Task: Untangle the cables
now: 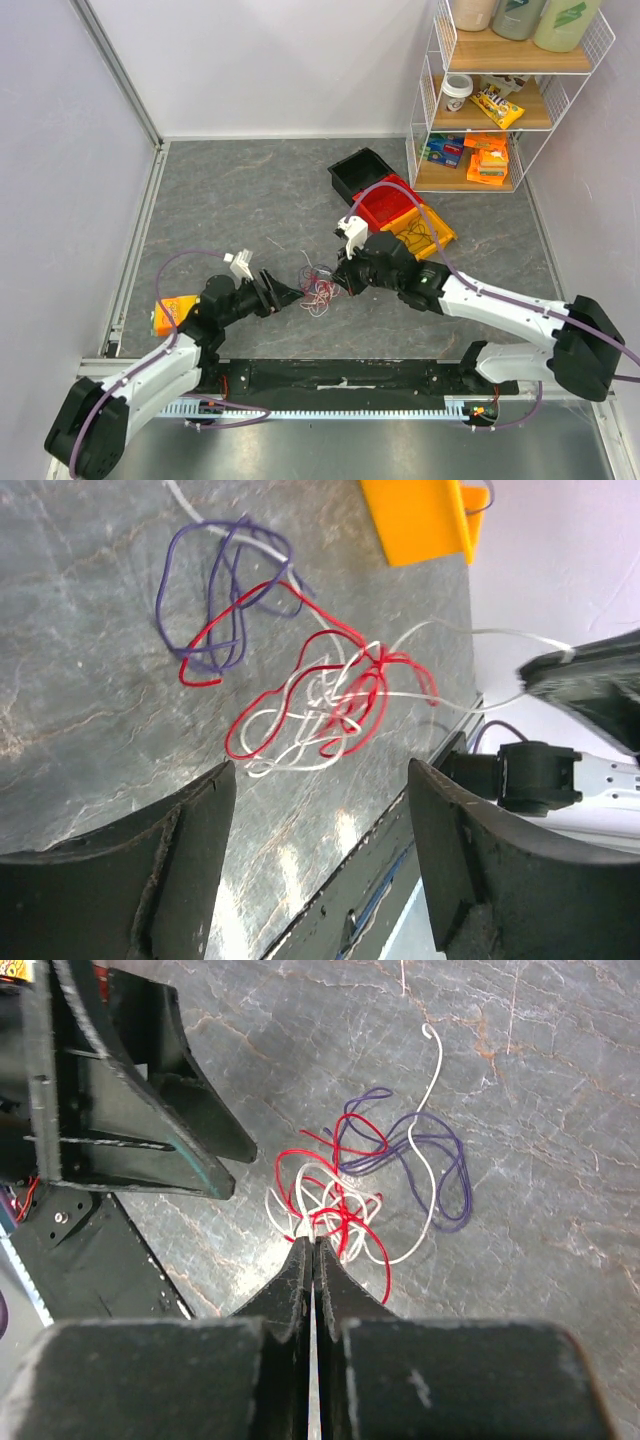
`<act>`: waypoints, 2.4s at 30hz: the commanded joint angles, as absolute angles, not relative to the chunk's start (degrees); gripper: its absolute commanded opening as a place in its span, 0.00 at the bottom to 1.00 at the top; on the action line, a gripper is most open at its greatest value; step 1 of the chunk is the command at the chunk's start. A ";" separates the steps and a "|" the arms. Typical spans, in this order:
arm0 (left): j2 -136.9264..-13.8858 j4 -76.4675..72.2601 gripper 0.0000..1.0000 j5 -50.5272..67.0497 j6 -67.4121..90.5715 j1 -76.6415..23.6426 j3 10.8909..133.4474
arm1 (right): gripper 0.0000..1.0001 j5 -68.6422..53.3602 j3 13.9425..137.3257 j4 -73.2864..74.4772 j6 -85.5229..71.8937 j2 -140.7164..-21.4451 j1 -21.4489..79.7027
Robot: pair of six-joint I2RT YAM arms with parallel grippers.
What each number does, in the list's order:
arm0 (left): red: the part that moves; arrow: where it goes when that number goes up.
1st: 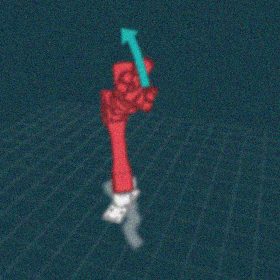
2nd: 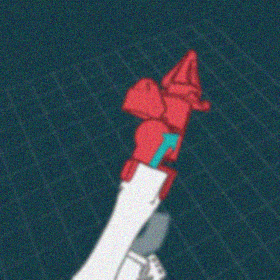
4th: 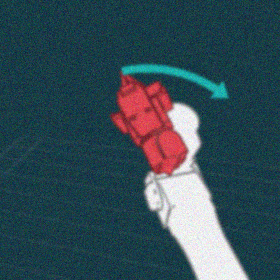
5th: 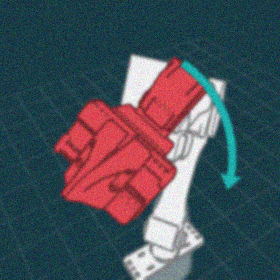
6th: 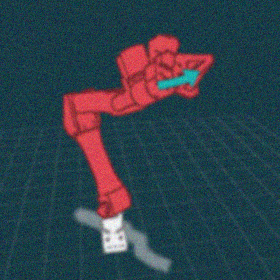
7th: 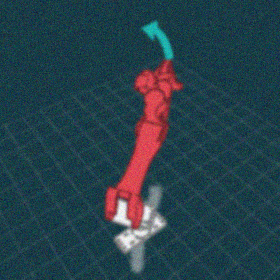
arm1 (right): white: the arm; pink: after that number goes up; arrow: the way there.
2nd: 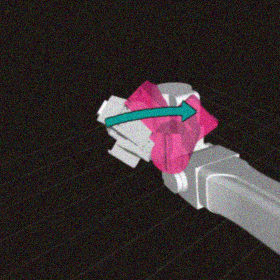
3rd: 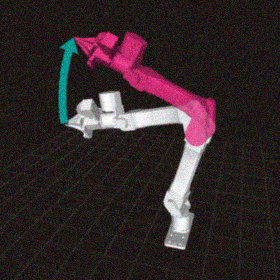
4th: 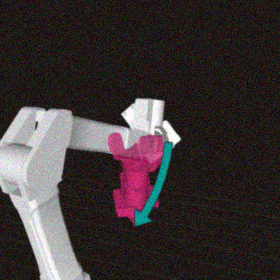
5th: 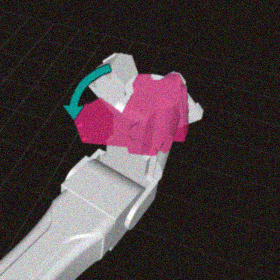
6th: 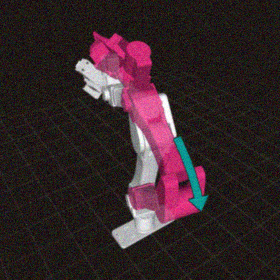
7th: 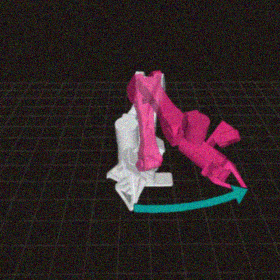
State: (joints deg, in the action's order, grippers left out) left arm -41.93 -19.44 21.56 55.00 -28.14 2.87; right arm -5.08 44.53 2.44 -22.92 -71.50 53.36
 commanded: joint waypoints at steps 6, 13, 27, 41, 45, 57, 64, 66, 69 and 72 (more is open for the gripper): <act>-64.04 -31.80 0.76 34.53 48.60 -28.65 11.15 | 0.00 -8.08 47.63 4.92 -23.82 -66.62 53.44; -72.25 -40.95 0.27 30.69 53.78 -28.56 12.57 | 0.00 -8.79 49.21 6.85 -23.65 -63.29 53.35; -36.25 7.69 0.02 0.28 50.72 -28.39 17.22 | 0.00 46.90 63.64 29.61 -13.54 -43.61 53.44; -18.89 33.22 0.02 -19.77 37.01 -28.30 42.08 | 0.00 66.24 60.55 33.13 -17.22 -43.33 53.26; -18.55 36.56 0.02 -27.58 32.53 -28.30 50.34 | 0.00 72.77 62.40 37.79 -21.87 -41.32 53.09; -23.82 33.40 0.02 -21.61 30.23 -28.21 57.48 | 0.00 29.37 51.33 23.47 -15.73 -48.32 53.09; -23.99 30.76 0.02 -22.95 27.51 -28.39 67.92 | 0.00 21.92 45.10 21.46 -24.34 -60.63 52.74; -25.66 30.06 0.02 -18.92 28.91 -28.39 69.60 | 0.00 9.38 43.16 16.11 -24.43 -62.04 52.82; -29.08 29.79 0.02 -13.29 31.89 -28.30 69.44 | 0.00 -4.17 41.66 8.54 -25.66 -64.50 52.91; -31.72 29.01 0.02 -8.98 35.76 -28.30 66.63 | 0.00 -10.01 43.58 6.51 -24.27 -67.32 53.17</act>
